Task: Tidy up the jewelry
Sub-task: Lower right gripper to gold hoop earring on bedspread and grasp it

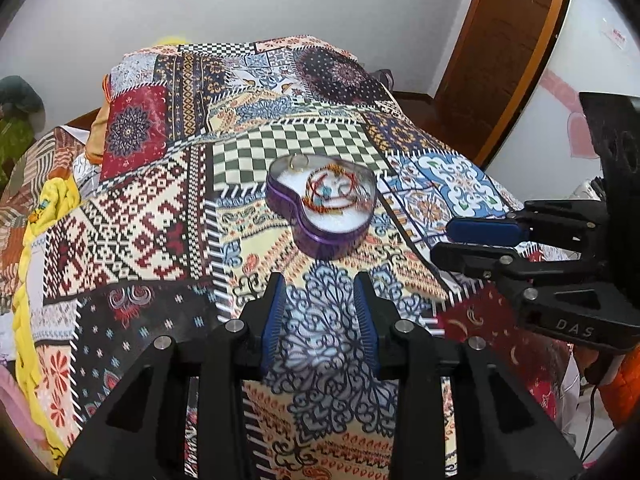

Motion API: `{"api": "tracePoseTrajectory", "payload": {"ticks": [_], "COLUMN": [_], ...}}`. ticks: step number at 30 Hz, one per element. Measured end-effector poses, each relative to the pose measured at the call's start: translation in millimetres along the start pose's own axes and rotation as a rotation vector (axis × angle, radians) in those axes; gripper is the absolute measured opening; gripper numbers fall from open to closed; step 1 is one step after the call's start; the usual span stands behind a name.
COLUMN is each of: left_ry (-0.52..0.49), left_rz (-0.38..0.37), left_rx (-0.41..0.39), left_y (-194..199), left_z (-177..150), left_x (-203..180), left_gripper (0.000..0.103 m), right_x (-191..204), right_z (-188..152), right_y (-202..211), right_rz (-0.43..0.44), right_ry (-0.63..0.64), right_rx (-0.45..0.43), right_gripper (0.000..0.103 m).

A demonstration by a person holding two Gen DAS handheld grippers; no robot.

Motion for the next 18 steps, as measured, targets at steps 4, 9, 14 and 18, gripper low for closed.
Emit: {"api": "tracePoseTrajectory", "payload": {"ticks": [4,9,14,18], "left_ry": [0.015,0.032,0.055,0.067], "left_rz": [-0.004,0.013,0.025,0.020], "left_rx": [0.025,0.047,0.053,0.059], "left_y": [-5,-12,-17,-22], "left_z": [-11,-20,-24,-26], "left_x": [3,15,26,30], "left_gripper": [0.034,0.034,0.034,0.034], "right_x": [7,18,22,23], "right_z": [-9,-15,-14,-12], "right_y": [-14,-33,-50,-60], "right_rz": [0.016,0.023,0.013,0.006], "right_ry": [0.009,0.044,0.084,0.116], "right_rx": [0.050,0.099,0.147,0.180], "right_gripper": [0.024,0.024,0.024,0.028]}}
Point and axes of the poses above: each gripper's, at about its wrist camera, not at the fingertips, and y roughly against the way its jaws point, x to its left, z to its top, the point moved 8 cm from there along -y, roughly the way its jaws point, and after that the axes turned 8 degrees about z, right-handed, at the moved point
